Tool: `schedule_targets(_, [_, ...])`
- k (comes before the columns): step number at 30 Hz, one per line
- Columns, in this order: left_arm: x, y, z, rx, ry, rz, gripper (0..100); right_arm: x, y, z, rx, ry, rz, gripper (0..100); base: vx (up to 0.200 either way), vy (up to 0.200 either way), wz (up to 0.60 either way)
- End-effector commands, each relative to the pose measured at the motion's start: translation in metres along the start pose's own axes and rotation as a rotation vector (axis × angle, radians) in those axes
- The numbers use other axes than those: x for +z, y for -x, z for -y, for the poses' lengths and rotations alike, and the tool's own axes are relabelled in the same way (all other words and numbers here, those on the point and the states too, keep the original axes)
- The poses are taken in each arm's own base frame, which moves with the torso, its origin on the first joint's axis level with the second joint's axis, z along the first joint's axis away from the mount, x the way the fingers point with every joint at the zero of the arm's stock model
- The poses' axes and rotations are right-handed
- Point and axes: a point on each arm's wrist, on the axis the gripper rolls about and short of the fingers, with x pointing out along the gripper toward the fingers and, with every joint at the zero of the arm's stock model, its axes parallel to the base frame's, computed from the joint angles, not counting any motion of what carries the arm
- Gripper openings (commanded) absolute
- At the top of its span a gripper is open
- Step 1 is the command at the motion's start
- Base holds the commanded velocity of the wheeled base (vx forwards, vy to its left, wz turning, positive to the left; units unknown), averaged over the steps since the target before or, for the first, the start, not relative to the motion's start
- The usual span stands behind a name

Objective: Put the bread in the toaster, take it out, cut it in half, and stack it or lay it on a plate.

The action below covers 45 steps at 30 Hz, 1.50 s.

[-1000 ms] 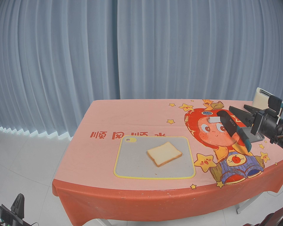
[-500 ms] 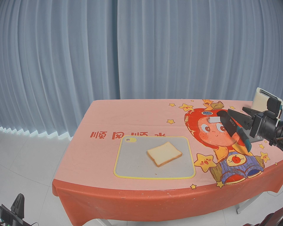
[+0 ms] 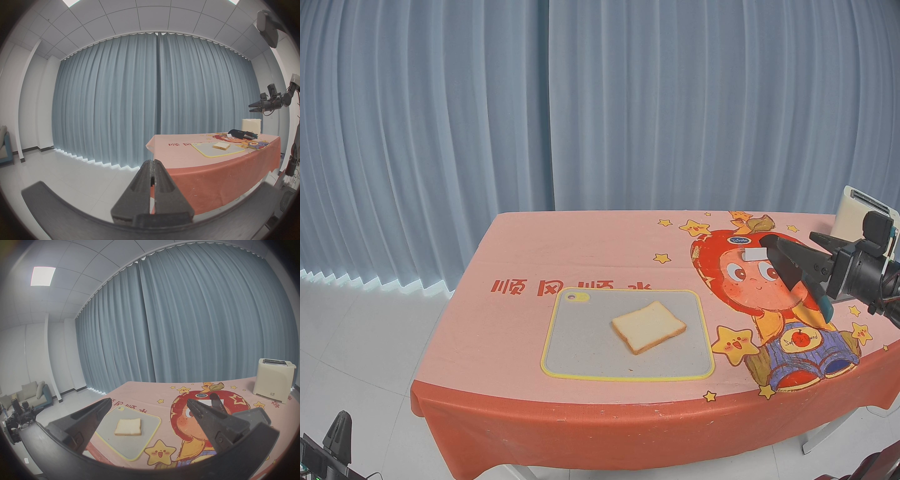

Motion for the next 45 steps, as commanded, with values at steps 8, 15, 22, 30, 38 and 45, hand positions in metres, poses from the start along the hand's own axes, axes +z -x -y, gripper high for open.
schedule_targets(8, [-0.0049, -0.0010, 0.0000, 0.001, 0.000, -0.013, 0, -0.0025, -0.0016, -0.0024, 0.012, 0.000, -0.011, 100, 0.000, 0.000, 0.00])
schedule_targets(15, [-0.0049, -0.0010, 0.0000, 0.001, 0.002, -0.013, 0, -0.0032, -0.0019, -0.0023, 0.011, -0.001, -0.014, 100, 0.000, 0.000, 0.00])
schedule_targets(22, [-0.0049, -0.0010, 0.0000, 0.001, 0.002, -0.013, 0, -0.0034, -0.0015, -0.0023, 0.011, -0.001, -0.014, 100, 0.000, 0.000, 0.00])
schedule_targets(30, [-0.0049, -0.0010, 0.0000, 0.001, 0.000, -0.013, 0, -0.0034, -0.0015, -0.0023, 0.011, -0.002, -0.014, 100, 0.000, 0.000, 0.00])
schedule_targets(38, [-0.0049, -0.0010, 0.0000, 0.001, 0.002, -0.013, 0, -0.0029, -0.0016, -0.0023, 0.011, -0.005, -0.013, 100, 0.000, 0.000, 0.00])
schedule_targets(45, [-0.0049, -0.0010, 0.0000, 0.001, 0.002, -0.013, 0, -0.0034, -0.0015, -0.0023, 0.011, -0.005, -0.014, 100, 0.000, 0.000, 0.00])
